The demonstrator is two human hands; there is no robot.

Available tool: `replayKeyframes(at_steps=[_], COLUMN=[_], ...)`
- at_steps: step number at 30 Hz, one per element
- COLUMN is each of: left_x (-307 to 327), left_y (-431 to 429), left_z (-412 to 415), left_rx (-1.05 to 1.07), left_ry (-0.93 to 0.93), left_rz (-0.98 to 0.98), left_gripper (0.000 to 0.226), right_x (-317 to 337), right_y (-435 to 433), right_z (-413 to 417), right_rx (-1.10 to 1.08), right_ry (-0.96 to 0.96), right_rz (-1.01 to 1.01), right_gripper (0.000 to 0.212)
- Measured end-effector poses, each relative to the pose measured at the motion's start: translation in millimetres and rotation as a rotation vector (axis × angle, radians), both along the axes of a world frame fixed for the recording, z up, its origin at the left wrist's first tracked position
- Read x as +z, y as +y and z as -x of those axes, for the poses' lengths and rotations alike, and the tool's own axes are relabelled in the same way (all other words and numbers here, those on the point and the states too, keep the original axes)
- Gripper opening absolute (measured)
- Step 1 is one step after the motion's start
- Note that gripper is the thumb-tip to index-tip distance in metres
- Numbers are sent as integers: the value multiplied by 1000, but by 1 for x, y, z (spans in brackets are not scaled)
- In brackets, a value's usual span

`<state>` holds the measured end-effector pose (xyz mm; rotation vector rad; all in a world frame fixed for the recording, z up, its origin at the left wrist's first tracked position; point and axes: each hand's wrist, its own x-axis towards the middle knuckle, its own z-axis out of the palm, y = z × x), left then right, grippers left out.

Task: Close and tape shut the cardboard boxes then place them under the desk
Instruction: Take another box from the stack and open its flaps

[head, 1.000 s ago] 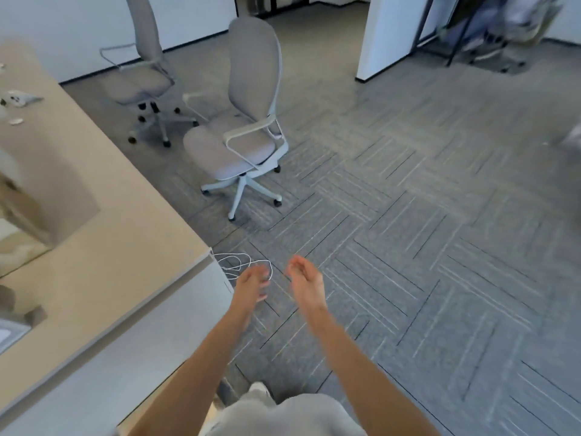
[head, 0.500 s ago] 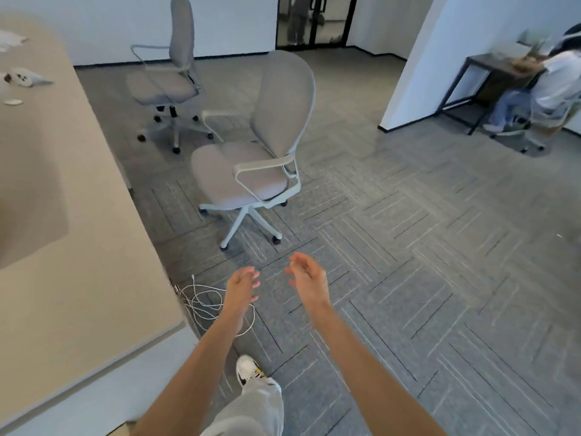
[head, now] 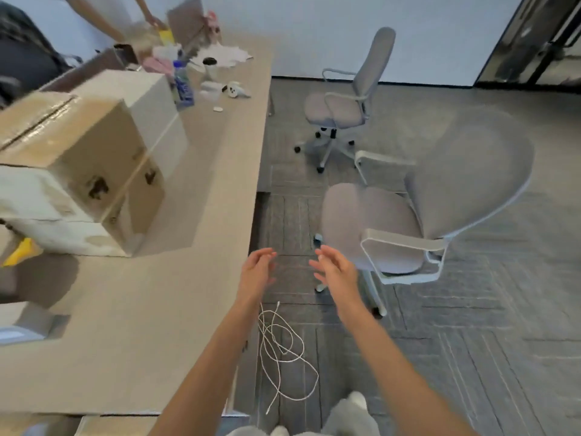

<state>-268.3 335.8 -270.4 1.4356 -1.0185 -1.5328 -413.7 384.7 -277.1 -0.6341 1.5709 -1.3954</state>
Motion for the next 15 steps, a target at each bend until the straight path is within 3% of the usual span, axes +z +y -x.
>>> replayKeyframes(at_steps=[8,15], left_x=[51,92], left_y=[-93,-140], left_z=[0,2], left_rx=[371,698], left_ry=[-137,-164], left_rz=[236,230], left_gripper=[22,25], right_x=[45,80], right_y=[-162,-253], right_z=[8,-5], right_rx=[407,794], right_ry=[-144,-63], right_rz=[136,238], right_gripper=[18,18])
